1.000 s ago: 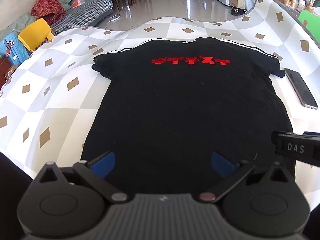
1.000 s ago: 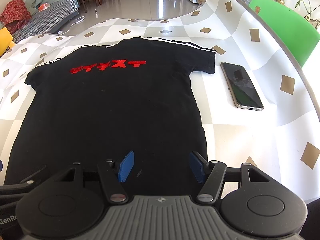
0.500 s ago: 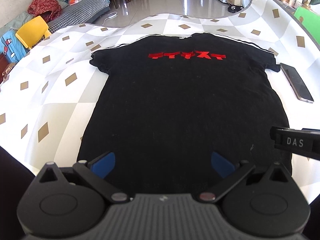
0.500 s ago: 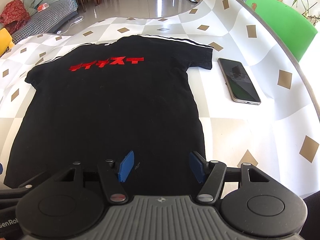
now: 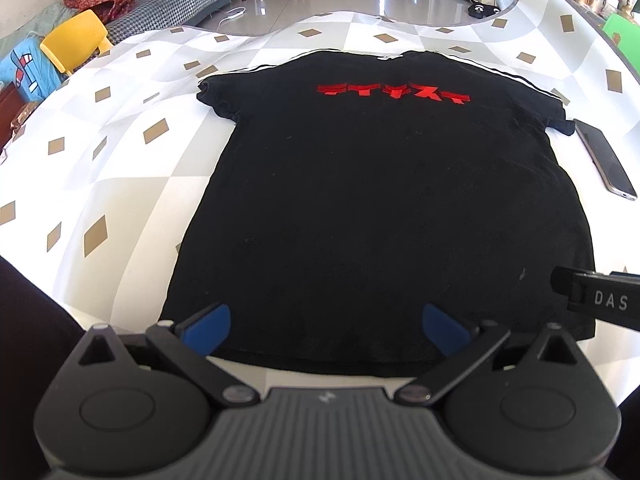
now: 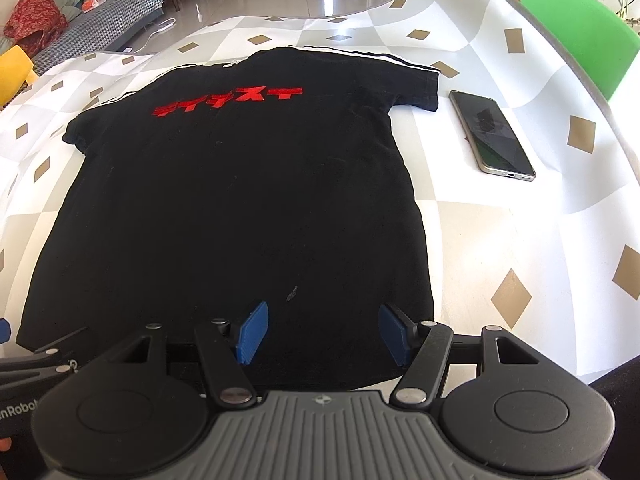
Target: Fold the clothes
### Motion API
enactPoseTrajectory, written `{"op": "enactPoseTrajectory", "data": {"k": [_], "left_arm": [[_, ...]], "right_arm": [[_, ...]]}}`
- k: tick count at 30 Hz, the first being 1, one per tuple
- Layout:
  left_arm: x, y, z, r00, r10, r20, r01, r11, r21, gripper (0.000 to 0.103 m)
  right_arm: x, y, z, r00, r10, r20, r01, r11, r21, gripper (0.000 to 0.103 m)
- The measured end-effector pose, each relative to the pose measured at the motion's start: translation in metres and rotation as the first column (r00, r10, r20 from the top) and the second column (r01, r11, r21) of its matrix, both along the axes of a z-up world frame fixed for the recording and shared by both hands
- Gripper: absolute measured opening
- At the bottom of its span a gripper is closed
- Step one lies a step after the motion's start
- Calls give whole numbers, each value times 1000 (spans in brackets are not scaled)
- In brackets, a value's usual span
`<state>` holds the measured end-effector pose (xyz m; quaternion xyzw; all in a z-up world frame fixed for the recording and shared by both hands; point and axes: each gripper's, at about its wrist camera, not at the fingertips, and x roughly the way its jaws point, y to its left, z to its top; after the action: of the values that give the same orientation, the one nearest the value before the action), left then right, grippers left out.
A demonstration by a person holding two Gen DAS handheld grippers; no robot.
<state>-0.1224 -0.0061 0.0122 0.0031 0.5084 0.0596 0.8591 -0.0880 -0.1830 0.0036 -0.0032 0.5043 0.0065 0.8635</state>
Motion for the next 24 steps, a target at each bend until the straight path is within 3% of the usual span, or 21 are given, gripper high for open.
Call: {"op": "enactPoseTrajectory", "data": {"k": [24], "left_arm": [[-17, 13, 0, 1000, 25, 10, -25, 1000, 5, 103]], "right_arm": [[-23, 13, -6, 999, 38, -16, -38, 999, -17, 61]]}}
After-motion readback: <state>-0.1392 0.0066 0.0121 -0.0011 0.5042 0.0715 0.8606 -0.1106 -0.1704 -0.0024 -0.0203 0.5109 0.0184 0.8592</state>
